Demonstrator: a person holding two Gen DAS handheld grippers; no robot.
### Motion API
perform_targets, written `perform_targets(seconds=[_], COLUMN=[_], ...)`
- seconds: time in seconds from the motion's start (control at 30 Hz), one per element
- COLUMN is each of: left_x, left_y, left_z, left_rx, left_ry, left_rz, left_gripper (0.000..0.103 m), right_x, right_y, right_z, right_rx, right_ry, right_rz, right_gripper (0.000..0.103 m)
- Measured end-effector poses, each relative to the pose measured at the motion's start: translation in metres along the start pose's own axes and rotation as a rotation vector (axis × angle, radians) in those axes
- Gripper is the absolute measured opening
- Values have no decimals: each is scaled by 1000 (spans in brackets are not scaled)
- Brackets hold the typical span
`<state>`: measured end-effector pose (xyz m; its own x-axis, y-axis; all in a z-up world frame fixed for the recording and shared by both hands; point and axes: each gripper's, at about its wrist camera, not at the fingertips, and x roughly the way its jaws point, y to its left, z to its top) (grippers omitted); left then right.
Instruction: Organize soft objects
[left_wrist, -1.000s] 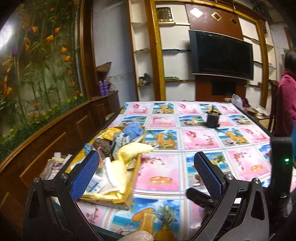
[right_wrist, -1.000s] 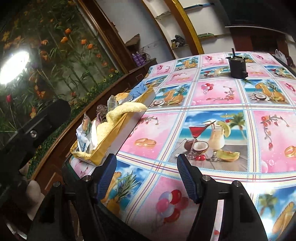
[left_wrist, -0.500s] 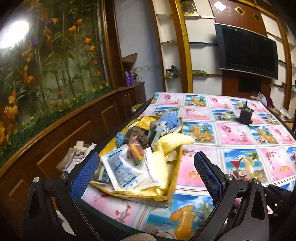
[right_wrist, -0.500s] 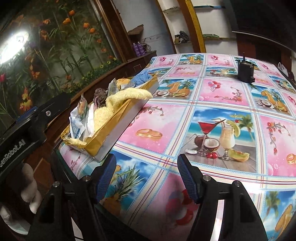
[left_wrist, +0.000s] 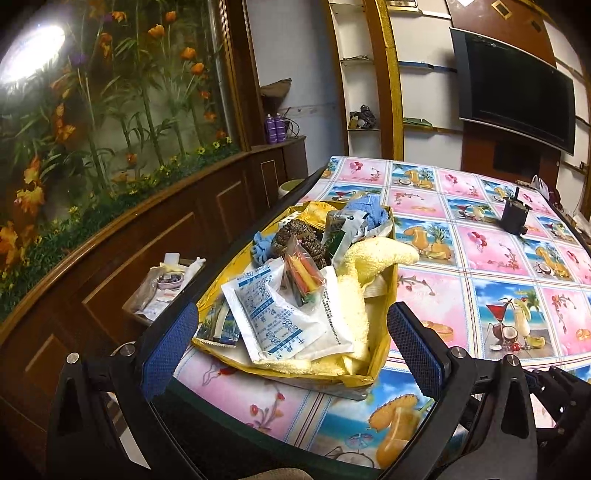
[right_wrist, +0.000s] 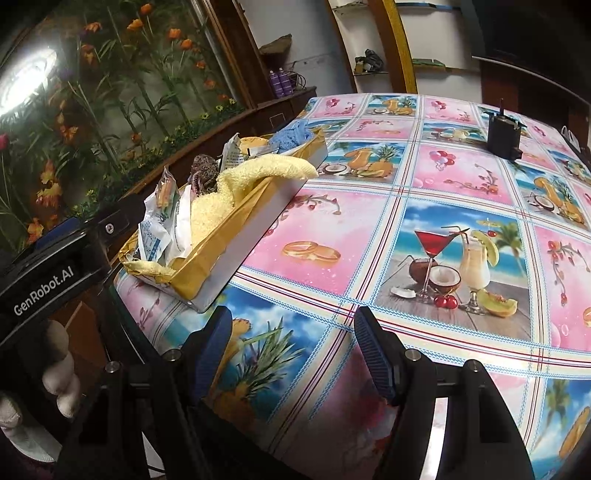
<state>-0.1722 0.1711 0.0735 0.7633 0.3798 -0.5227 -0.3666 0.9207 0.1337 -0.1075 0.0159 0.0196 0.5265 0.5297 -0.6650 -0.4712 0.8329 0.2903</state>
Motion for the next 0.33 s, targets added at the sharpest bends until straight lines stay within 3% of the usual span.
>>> perform_targets(seconds=[0.33], left_x=[3], left_y=[-4], left_z=[-1], left_rx=[12], left_ry=[24], left_rz=[15], left_gripper=[103], right_x=[-1], right_y=[1], right_z=[-2], right_rx=[-6], right_ry=[2], right_rz=[9], right_gripper=[69])
